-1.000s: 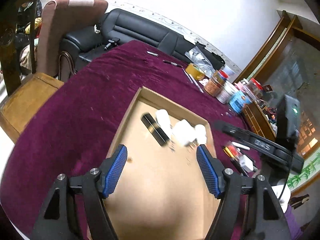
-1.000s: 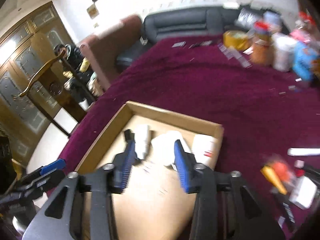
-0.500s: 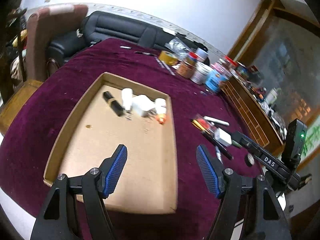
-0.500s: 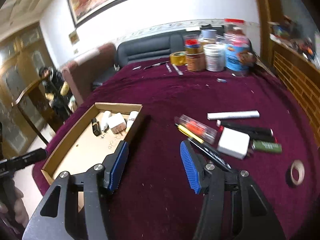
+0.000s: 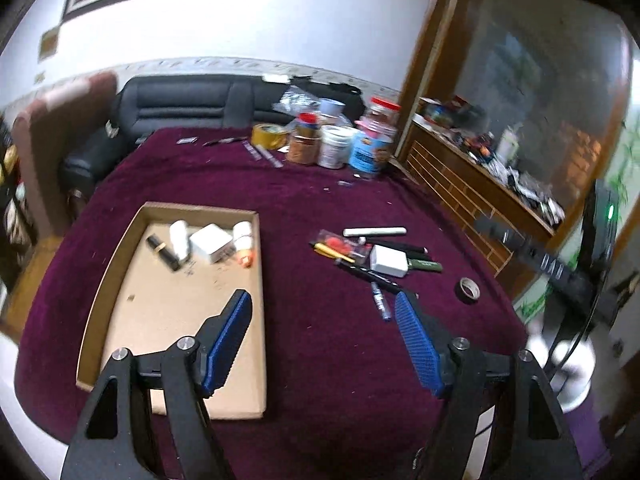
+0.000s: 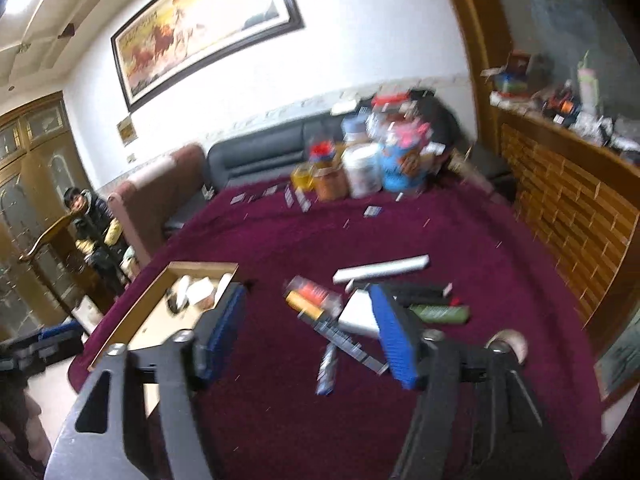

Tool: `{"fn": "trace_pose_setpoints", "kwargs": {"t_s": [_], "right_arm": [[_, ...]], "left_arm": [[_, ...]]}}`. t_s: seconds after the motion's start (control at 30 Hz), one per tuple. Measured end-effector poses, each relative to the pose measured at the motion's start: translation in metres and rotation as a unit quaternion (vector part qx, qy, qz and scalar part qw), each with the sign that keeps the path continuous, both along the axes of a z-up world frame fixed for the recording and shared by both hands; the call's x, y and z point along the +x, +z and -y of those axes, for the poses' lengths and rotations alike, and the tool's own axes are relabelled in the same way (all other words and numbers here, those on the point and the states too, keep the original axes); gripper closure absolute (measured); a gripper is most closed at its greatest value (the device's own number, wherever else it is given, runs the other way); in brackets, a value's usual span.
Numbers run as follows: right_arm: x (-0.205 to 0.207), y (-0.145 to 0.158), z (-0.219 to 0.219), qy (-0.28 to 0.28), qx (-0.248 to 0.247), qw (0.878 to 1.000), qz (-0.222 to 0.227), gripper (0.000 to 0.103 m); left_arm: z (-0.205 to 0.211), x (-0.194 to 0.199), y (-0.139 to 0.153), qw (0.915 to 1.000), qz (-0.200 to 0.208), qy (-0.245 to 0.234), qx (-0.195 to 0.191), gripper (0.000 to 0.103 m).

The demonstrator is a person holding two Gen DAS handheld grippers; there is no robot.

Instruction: Organize rigid objects

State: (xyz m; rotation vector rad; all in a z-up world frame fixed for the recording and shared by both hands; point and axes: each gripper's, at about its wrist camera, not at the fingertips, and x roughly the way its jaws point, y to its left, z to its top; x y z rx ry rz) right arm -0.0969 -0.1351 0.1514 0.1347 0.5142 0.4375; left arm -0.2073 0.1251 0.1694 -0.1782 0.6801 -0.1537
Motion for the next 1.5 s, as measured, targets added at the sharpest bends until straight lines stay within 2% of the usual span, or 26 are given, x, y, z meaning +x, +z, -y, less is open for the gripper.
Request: {"fn": "trace_pose_setpoints", "kwargs": {"t_s": [0.07,0.17,0.27,0.43,0.53,0.7,0.8,0.9,0.93,1.0,1.07,1.2,1.27,1.4,1.5], "right_arm": [[0.006,0.010,0.010,-0.019,-0.001,1.000,0.021,0.027],[0.023,0.011,0.019,-0.047,-0.004,0.999,0.026,0.027],[0.047,0.000,0.023,-0.064,0.006,0.998,0.013,0.027],[0.078,-0.021,0.023,-0.082,0.007,0.997,-0.003,0.027],[0.090,-0.026,0.019,-0.098,-0.011,0.995,0.018,0.027],[0.111,-0.023,0.018,-0.121,-0.021,0.991,0.059,0.027],[0.123,-0.028,0.020,-0.127,-0.020,0.990,0.064,0.027],[0.129,-0.039,0.025,-0.128,-0.024,0.989,0.066,0.027],[0.130,-0.044,0.027,-0.130,-0.022,0.989,0.062,0.027],[0.132,-0.054,0.035,-0.137,-0.014,0.989,0.048,0.027],[0.135,-0.061,0.042,-0.140,0.002,0.990,0.028,0.027],[0.148,-0.075,0.052,-0.130,0.036,0.990,-0.030,0.025],[0.156,-0.083,0.056,-0.123,0.054,0.989,-0.058,0.025],[0.158,-0.088,0.058,-0.124,0.061,0.989,-0.060,0.025],[0.156,-0.089,0.058,-0.104,0.074,0.990,-0.063,0.025]], "left_arm": [[0.016,0.009,-0.004,0.9998,-0.003,-0.014,0.015,0.034],[0.037,0.029,-0.023,0.9987,-0.026,-0.037,0.022,0.034],[0.059,0.054,-0.051,0.9963,-0.057,-0.061,0.018,0.034],[0.088,0.096,-0.093,0.9938,-0.076,-0.078,0.021,0.034],[0.104,0.121,-0.115,0.9914,-0.095,-0.087,0.019,0.034],[0.115,0.143,-0.136,0.9907,-0.099,-0.086,0.036,0.034],[0.107,0.157,-0.145,0.9894,-0.118,-0.084,0.009,0.034],[0.097,0.166,-0.146,0.9890,-0.118,-0.087,-0.020,0.034],[0.093,0.169,-0.147,0.9882,-0.115,-0.094,-0.036,0.032],[0.091,0.171,-0.149,0.9851,-0.111,-0.117,-0.061,0.012],[0.094,0.172,-0.149,0.9833,-0.110,-0.131,-0.061,0.004],[0.110,0.172,-0.149,0.9845,-0.113,-0.134,-0.011,0.002],[0.111,0.172,-0.148,0.9847,-0.112,-0.133,-0.007,0.002],[0.110,0.173,-0.148,0.9856,-0.109,-0.128,-0.010,0.002],[0.109,0.174,-0.148,0.9861,-0.108,-0.125,-0.014,0.002]]}}
